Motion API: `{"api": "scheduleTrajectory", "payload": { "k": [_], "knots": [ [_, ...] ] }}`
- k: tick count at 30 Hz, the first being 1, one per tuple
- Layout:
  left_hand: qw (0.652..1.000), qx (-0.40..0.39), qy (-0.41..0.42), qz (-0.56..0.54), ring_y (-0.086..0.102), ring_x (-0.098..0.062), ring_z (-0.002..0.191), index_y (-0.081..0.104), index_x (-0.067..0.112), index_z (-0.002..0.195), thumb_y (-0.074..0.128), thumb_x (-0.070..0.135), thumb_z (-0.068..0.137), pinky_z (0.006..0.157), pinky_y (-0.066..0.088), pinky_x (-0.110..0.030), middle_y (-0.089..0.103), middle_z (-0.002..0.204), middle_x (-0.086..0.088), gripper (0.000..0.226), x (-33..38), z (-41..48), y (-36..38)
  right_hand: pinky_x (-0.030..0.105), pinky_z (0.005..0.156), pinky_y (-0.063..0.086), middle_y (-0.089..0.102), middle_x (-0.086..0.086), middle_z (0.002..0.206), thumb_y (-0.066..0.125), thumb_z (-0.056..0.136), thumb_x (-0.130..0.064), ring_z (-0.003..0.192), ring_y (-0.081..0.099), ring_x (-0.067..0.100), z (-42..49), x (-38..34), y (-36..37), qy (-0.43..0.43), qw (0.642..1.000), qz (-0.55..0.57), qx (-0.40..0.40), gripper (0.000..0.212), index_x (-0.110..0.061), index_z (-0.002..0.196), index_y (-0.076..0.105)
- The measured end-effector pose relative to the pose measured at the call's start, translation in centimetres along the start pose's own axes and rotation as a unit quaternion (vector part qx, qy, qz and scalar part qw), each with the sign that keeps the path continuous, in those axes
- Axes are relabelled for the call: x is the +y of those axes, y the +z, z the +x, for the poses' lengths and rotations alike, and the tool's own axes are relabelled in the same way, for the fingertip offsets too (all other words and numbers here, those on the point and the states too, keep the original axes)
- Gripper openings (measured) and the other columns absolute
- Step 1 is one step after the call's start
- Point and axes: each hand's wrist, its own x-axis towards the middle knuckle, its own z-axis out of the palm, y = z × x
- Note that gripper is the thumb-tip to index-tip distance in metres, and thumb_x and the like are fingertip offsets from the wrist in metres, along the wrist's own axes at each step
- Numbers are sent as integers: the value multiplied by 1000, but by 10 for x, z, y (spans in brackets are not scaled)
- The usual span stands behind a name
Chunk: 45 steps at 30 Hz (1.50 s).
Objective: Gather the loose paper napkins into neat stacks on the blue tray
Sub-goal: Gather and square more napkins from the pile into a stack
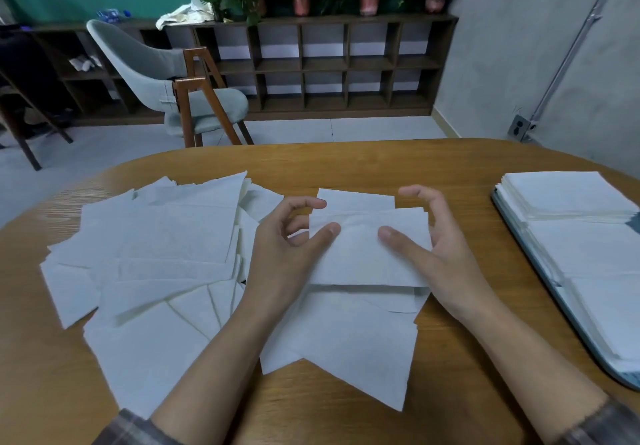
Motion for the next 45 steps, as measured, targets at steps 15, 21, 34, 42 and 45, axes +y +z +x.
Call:
{"api": "scheduleTrajectory", "payload": {
  "k": [15, 21, 34, 42, 45],
  "knots": [
    [883, -335, 82, 317, 65, -5, 98, 82, 34, 95, 93, 40, 76, 85, 53, -27, 72, 96, 17, 22, -15, 0, -15, -2, 84, 40, 77, -27, 100, 68, 99, -7, 103, 65, -16, 12, 16, -13, -34, 986, -154, 51, 20, -19, 102, 84],
    [902, -320, 78, 279, 69, -8, 91, 82, 25, 85, 93, 27, 79, 82, 55, -24, 74, 90, 14, 13, -13, -1, -13, -1, 85, 41, 78, -25, 100, 68, 99, -7, 103, 65, -14, 13, 17, -13, -35, 986, -152, 52, 20, -20, 101, 84],
    [945, -253, 65, 197, 70, -11, 87, 81, 20, 84, 89, 27, 82, 79, 52, -32, 78, 85, 11, 11, -1, -1, -16, -2, 84, 38, 78, -22, 105, 69, 101, -21, 107, 64, -14, 9, 10, -11, -42, 990, -125, 43, 15, -21, 101, 84],
    [979, -124, 93, 129, 73, -8, 80, 78, 15, 87, 86, 16, 86, 75, 52, -17, 77, 83, 10, 8, 0, 0, -14, 27, 89, 55, 79, 0, 112, 68, 95, -50, 107, 74, 17, 0, 3, -9, -2, 995, -37, -94, 39, -15, 107, 82],
    [981, -91, 112, 127, 73, -7, 82, 78, 16, 88, 87, 15, 85, 74, 52, -16, 77, 86, 13, 9, -1, -1, -11, 23, 70, 58, 81, 2, 100, 75, 95, -25, 88, 78, 18, -3, 1, -2, 7, 996, -43, -81, 18, -10, 102, 81]
  ]
}}
